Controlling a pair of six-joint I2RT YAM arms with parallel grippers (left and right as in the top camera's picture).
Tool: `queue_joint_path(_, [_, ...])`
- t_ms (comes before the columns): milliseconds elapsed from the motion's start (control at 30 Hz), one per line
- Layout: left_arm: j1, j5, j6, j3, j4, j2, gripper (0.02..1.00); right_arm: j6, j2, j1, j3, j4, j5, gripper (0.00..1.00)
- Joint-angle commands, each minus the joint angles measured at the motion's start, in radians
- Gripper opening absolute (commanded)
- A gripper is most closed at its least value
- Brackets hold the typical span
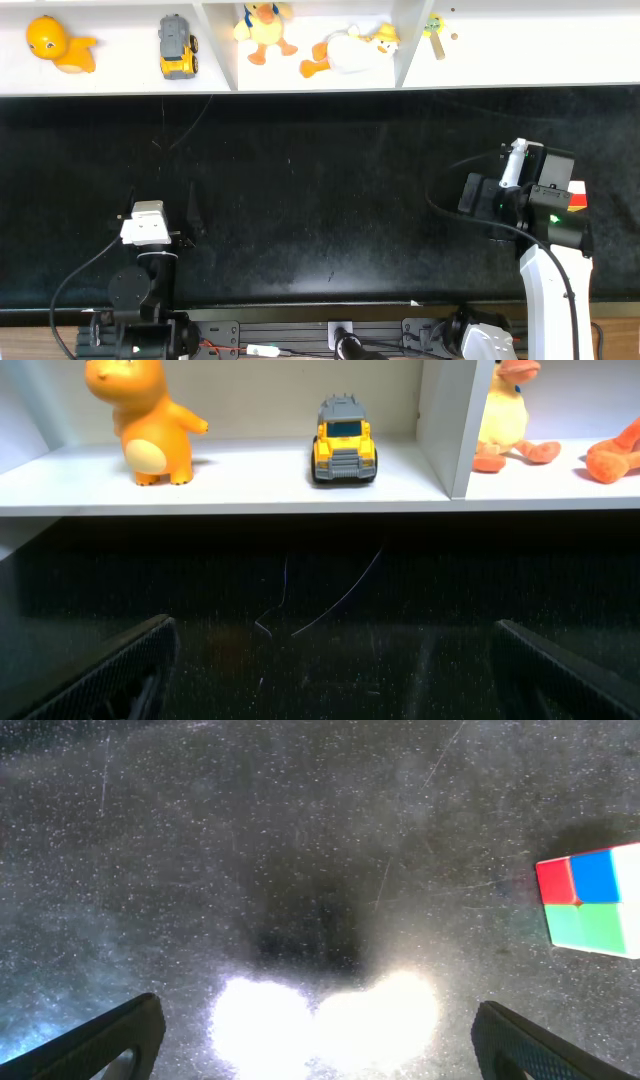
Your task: Store Toys
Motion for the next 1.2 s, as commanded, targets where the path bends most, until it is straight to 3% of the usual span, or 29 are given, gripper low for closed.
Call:
queue_joint_path(33, [-0.002, 0.006, -0.007, -0.002, -0.002, -0.01, 0.998, -0.039, -0.002, 0.003, -0.008, -0.002, -0.05, 0.996])
queue_joint_path(233, [-0.002, 0.006, -0.007, -0.002, -0.002, -0.01, 0.998, -0.281, -0.001, -0.006, -0.002, 0.053, 0.124, 0.998])
queue_joint_path(400, [-0.002, 0.006, -0.007, -0.002, -0.002, -0.01, 0.998, -0.518, 0.005, -0.141, -0.002, 0.08, 0.021, 0.998])
queue_joint_path(767, [-0.002, 0.006, -0.007, -0.002, -0.002, -0.01, 0.998, -0.719, 0.114, -0.552, -0.002, 0.202, -0.052, 0.996])
queue_joint_path(867, [-0.002, 0.006, -0.007, -0.002, -0.002, -0.01, 0.998, -0.738, 0.206, -0.681, -0.002, 0.275, -0.107, 0.998])
queue_joint_path(1033, [-0.002, 0.006, -0.007, -0.002, -0.002, -0.01, 0.998, -0.778, 0.296, -0.76, -0.002, 0.33, -0.146, 0.998])
queue_joint_path(1200, [-0.002, 0.006, -0.007, -0.002, -0.002, -0.01, 0.998, -0.782, 0.369, -0.766, -0.002, 0.356, -0.291, 0.996])
